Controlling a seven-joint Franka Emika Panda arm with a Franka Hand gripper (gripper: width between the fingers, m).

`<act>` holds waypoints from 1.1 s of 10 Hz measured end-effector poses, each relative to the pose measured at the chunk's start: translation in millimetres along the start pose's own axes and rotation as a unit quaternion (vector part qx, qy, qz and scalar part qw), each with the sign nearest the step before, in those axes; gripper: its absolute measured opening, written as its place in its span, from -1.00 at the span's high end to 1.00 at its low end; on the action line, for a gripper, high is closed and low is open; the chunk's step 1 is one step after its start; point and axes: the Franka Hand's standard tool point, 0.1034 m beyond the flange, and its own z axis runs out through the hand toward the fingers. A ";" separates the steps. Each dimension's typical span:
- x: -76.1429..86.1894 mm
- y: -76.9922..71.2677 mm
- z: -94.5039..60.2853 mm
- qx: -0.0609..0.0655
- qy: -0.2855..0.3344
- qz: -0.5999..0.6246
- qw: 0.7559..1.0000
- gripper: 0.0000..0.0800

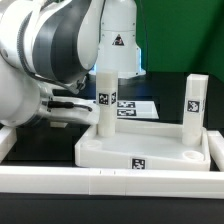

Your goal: Assemble desk

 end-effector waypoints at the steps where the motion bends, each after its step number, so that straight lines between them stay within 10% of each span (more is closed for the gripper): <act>1: 0.2 -0.1 0.9 0.000 -0.001 0.000 1.000 -0.34; 3: 0.0 -0.1 0.9 0.000 -0.001 0.000 1.000 0.26; 11: -4.8 0.1 -31.1 0.004 0.014 -0.018 1.000 0.26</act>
Offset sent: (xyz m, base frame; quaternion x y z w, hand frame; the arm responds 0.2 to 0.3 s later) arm 0.0001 0.0009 -0.0032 -0.0053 0.0066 -0.0060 0.9999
